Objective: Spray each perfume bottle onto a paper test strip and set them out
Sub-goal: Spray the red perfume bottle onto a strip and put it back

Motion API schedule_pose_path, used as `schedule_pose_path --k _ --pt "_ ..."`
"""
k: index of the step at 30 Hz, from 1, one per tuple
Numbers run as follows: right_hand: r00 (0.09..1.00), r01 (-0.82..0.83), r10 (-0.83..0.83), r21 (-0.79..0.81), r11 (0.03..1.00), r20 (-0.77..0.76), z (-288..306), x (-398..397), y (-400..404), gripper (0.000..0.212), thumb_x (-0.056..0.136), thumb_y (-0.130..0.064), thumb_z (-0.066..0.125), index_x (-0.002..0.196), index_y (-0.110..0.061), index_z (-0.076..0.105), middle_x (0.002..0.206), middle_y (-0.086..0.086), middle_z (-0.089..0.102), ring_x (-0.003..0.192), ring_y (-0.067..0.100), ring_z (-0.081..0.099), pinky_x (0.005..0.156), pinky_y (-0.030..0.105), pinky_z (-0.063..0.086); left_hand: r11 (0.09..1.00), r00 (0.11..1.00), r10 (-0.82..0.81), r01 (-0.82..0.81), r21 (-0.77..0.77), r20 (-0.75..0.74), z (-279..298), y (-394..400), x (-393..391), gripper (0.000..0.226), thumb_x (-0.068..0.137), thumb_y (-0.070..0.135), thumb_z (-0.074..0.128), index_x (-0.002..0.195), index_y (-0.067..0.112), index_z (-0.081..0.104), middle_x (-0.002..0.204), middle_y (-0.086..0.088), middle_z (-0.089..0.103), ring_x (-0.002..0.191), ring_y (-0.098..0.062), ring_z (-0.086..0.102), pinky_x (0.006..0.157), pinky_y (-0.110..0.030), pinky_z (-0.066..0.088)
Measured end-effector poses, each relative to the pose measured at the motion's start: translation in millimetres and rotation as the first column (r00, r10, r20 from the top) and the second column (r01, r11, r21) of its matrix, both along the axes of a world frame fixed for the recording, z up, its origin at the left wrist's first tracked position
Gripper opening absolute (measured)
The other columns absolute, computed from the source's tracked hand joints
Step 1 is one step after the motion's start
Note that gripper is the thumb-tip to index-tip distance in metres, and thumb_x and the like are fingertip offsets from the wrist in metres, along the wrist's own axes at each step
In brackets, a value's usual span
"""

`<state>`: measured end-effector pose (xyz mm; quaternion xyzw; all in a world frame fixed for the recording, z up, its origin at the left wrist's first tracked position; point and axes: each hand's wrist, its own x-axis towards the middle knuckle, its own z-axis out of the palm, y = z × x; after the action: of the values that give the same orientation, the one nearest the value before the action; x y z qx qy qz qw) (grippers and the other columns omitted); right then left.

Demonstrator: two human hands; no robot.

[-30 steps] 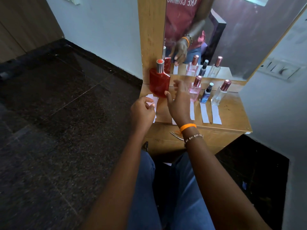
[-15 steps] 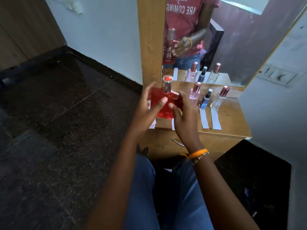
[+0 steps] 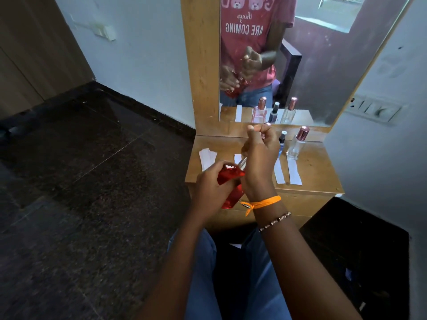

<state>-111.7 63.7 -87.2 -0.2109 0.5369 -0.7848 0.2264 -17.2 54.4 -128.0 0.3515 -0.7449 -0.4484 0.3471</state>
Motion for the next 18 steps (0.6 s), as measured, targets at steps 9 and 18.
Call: schedule_pose_path --k 9,18 --pt "0.522 -0.638 0.82 -0.531 0.557 0.233 -7 -27 -10 0.024 0.083 -0.023 0.055 0.064 -0.016 0.043 0.04 -0.009 0.025 0.03 0.004 0.023 0.037 0.015 0.028 0.763 0.918 -0.18 0.357 0.539 -0.352 -2 -9 27 0.025 0.071 0.035 0.073 0.087 0.017 0.07 0.077 0.003 0.072 0.077 -0.012 0.066 0.062 -0.018 0.053" --pt "0.852 -0.5 0.519 -0.19 0.845 0.066 -19 -56 -49 0.032 0.063 0.011 0.044 0.078 -0.017 0.039 0.07 -0.001 0.046 0.06 0.009 0.043 0.052 0.023 0.043 0.725 0.931 -0.138 0.328 0.605 -0.339 -6 -19 40 0.017 0.073 0.025 0.066 0.088 0.016 0.069 0.079 0.004 0.074 0.074 -0.005 0.069 0.064 -0.017 0.054"
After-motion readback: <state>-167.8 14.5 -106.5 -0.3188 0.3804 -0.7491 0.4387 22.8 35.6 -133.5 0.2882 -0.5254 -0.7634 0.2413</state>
